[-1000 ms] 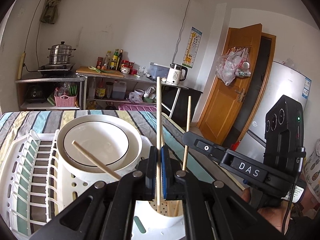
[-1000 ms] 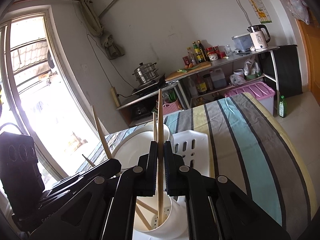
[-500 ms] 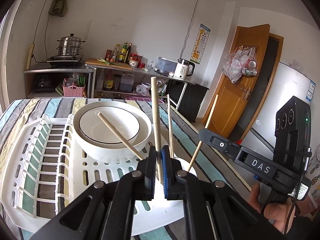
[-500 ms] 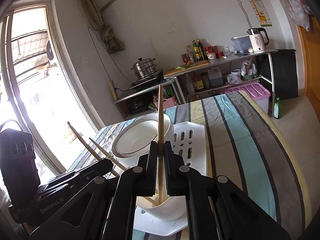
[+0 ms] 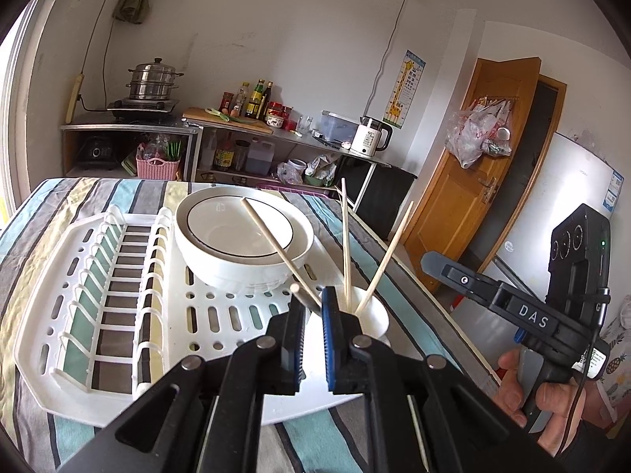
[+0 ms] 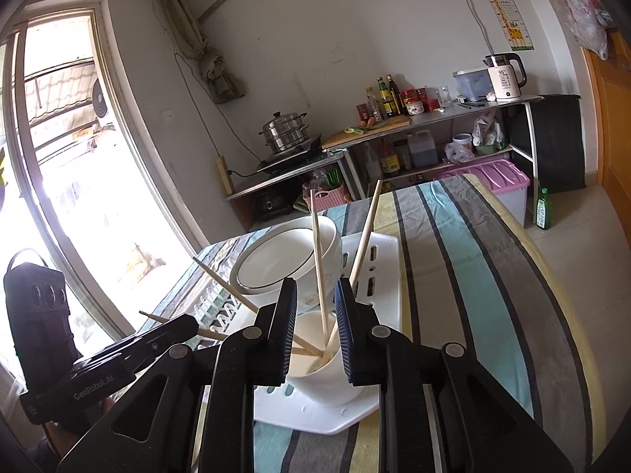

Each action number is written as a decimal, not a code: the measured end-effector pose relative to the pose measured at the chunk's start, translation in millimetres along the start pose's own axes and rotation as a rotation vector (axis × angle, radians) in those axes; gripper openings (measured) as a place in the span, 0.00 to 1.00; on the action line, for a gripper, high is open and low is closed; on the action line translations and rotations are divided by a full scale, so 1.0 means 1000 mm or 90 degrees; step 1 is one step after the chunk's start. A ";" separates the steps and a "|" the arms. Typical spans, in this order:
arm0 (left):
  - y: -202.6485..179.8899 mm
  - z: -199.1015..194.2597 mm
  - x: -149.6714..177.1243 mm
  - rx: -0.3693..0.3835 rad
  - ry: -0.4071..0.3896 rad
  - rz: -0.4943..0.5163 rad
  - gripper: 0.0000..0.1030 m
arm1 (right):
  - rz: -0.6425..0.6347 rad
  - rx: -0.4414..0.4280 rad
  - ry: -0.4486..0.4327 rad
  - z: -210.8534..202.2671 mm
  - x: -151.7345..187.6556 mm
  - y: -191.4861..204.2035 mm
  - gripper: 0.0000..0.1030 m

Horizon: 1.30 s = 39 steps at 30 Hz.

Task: Organize utensils
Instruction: 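Lower both chopsticks into the white cup and open both tools, then move both tools back down to the fork and remaining chopsticks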

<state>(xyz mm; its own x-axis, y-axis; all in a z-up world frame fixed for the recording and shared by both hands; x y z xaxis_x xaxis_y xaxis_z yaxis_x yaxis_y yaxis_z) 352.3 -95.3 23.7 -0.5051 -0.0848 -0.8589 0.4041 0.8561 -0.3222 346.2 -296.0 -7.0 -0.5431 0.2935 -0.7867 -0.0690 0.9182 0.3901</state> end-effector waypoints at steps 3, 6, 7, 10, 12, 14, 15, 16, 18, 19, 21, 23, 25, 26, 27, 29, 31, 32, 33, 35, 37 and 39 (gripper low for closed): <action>0.001 -0.016 0.002 0.001 -0.009 -0.004 0.11 | -0.005 -0.003 -0.002 -0.015 0.005 0.005 0.22; 0.002 -0.030 0.003 -0.003 -0.016 -0.007 0.14 | -0.018 0.003 -0.003 -0.028 0.011 0.011 0.22; 0.003 -0.036 0.004 -0.002 -0.019 -0.013 0.14 | -0.015 -0.001 -0.001 -0.033 0.014 0.013 0.22; 0.005 -0.054 0.010 -0.010 -0.026 -0.026 0.14 | -0.017 -0.008 -0.001 -0.048 0.024 0.019 0.22; 0.005 -0.068 0.016 -0.019 -0.028 -0.025 0.14 | -0.017 -0.013 -0.001 -0.059 0.030 0.023 0.22; 0.006 -0.083 0.024 -0.039 -0.023 -0.021 0.15 | -0.017 -0.018 0.000 -0.070 0.036 0.027 0.22; 0.006 -0.089 0.028 -0.048 -0.018 -0.019 0.18 | -0.018 -0.017 0.004 -0.075 0.040 0.029 0.22; 0.006 -0.097 0.033 -0.056 -0.015 -0.016 0.21 | -0.019 -0.016 0.010 -0.079 0.043 0.031 0.22; 0.008 -0.114 0.044 -0.076 -0.008 -0.009 0.24 | -0.022 -0.016 0.021 -0.089 0.051 0.035 0.22; 0.009 -0.120 0.049 -0.087 -0.001 -0.007 0.25 | -0.024 -0.011 0.030 -0.093 0.055 0.036 0.22; 0.011 -0.134 0.059 -0.098 0.004 -0.009 0.27 | -0.018 -0.017 0.048 -0.100 0.065 0.040 0.22; 0.014 -0.147 0.070 -0.108 0.011 -0.016 0.30 | -0.012 -0.026 0.065 -0.107 0.074 0.043 0.22; 0.017 -0.155 0.080 -0.119 0.020 -0.021 0.31 | -0.014 -0.028 0.077 -0.114 0.083 0.048 0.22; 0.018 -0.160 0.085 -0.119 0.023 -0.024 0.31 | -0.013 -0.030 0.085 -0.116 0.087 0.050 0.22; 0.019 -0.164 0.089 -0.119 0.025 -0.029 0.32 | -0.009 -0.032 0.093 -0.118 0.091 0.052 0.22; 0.021 -0.171 0.095 -0.123 0.030 -0.038 0.32 | -0.007 -0.033 0.109 -0.121 0.100 0.055 0.22; 0.024 -0.175 0.101 -0.132 0.037 -0.045 0.33 | -0.009 -0.038 0.115 -0.126 0.108 0.059 0.22; 0.027 -0.176 0.104 -0.137 0.041 -0.049 0.33 | -0.011 -0.038 0.120 -0.127 0.110 0.060 0.22; 0.029 -0.177 0.106 -0.141 0.045 -0.054 0.33 | -0.011 -0.036 0.124 -0.127 0.112 0.061 0.22; 0.033 -0.177 0.109 -0.150 0.052 -0.060 0.33 | -0.010 -0.040 0.130 -0.127 0.116 0.064 0.22; 0.036 -0.176 0.110 -0.154 0.056 -0.064 0.33 | -0.013 -0.040 0.136 -0.125 0.118 0.065 0.22; 0.036 -0.175 0.111 -0.157 0.058 -0.065 0.33 | -0.014 -0.040 0.141 -0.123 0.119 0.067 0.22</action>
<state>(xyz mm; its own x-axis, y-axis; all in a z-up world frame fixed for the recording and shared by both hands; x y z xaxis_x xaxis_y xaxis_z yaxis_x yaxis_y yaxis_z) 177.5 15.8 -13.3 -0.6050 -0.1403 -0.7837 0.1555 0.9445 -0.2892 174.3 -232.3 -16.0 -0.7110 0.2019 -0.6736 -0.1311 0.9031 0.4090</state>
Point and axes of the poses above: each gripper's, at about its wrist camera, not at the fingertips, and z roughly the way its jaws point, y to its left, x to its underside, the point moved 5 cm from there along z, roughly the way its jaws point, and after that the axes turned 5 degrees about -y, right-handed, at the moved point
